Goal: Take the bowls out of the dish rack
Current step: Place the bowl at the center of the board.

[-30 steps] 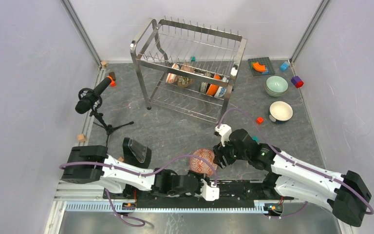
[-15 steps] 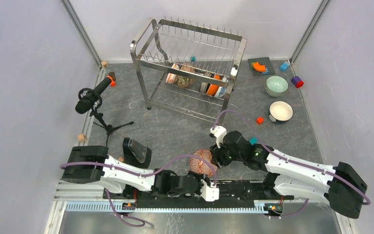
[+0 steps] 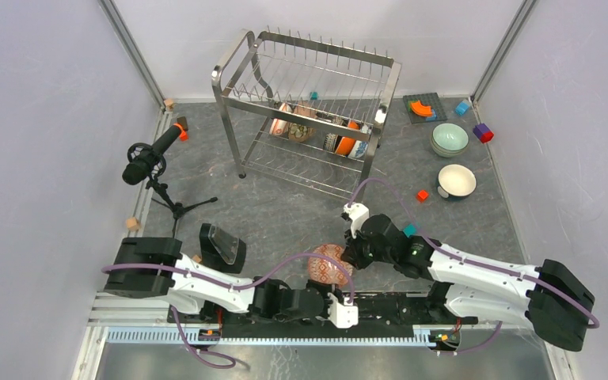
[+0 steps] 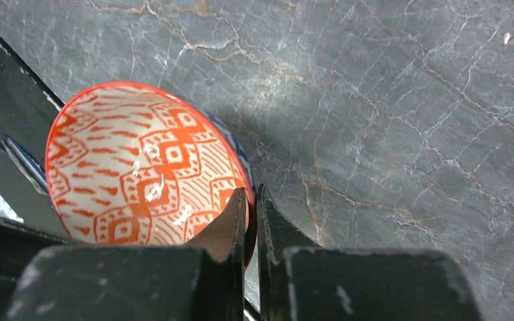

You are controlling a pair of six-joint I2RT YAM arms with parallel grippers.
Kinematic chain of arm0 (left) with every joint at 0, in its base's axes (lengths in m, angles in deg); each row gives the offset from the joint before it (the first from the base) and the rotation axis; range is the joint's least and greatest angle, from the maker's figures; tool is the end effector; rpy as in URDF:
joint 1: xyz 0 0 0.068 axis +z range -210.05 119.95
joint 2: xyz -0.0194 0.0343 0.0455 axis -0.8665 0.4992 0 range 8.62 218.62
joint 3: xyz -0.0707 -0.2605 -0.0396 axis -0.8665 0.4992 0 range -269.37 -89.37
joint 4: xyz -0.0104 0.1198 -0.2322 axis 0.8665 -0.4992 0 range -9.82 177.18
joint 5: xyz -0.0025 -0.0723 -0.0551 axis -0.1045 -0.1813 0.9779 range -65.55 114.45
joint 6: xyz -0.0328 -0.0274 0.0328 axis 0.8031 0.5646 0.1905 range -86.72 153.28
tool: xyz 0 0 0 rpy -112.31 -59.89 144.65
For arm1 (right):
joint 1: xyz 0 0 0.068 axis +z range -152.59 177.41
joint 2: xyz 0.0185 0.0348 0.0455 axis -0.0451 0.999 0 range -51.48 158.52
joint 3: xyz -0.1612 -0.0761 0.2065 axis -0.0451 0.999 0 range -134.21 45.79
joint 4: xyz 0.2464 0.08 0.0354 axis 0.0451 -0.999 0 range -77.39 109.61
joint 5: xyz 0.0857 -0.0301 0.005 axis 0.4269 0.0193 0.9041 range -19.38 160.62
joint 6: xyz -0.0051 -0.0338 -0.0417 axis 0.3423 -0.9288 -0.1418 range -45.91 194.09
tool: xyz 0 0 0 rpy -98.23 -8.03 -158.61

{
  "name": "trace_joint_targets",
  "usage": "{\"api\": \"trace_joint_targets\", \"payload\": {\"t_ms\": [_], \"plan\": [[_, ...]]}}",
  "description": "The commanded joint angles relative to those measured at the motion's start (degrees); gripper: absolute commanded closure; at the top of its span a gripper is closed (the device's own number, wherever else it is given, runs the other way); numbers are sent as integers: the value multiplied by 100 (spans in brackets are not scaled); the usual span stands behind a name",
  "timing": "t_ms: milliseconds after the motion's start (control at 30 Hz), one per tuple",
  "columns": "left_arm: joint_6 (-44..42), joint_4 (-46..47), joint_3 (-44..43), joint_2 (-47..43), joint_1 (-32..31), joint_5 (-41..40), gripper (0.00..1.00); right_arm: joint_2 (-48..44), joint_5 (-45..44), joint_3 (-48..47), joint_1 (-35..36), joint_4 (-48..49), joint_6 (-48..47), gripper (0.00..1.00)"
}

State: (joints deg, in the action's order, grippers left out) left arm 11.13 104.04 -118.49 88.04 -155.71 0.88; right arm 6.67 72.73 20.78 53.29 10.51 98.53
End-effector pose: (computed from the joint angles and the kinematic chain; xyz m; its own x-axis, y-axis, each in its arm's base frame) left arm -0.0117 -0.2633 0.1641 0.4065 0.5990 -0.6899 0.8548 0.0173 0.5187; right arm 0.1109 0.1661 0.1803 -0.6920 -0.2839 -0.6637 -0.6109 0.7201 0.3289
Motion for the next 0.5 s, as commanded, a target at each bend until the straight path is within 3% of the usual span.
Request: {"api": "trace_joint_targets", "payload": {"t_ms": [0, 67, 200, 333, 367, 467], "plan": [[294, 359, -240, -1, -94, -389, 98, -114, -242, 88, 0, 167, 119, 100], [470, 353, -278, -23, -103, -542, 95, -223, -341, 64, 0, 68, 112, 100], [949, 308, -356, -213, -109, -701, 49, -496, -611, -35, 3, -362, -14, 100], [1440, 300, -374, -545, -103, -841, 22, -843, -947, -139, 6, -854, -187, 100], [1601, 273, -403, -616, -109, -930, 2, -912, -1014, -151, 2, -964, -217, 100], [2337, 151, -504, -823, -106, -1519, 0, -1162, -1204, -121, -2, -1204, -255, 100]]}}
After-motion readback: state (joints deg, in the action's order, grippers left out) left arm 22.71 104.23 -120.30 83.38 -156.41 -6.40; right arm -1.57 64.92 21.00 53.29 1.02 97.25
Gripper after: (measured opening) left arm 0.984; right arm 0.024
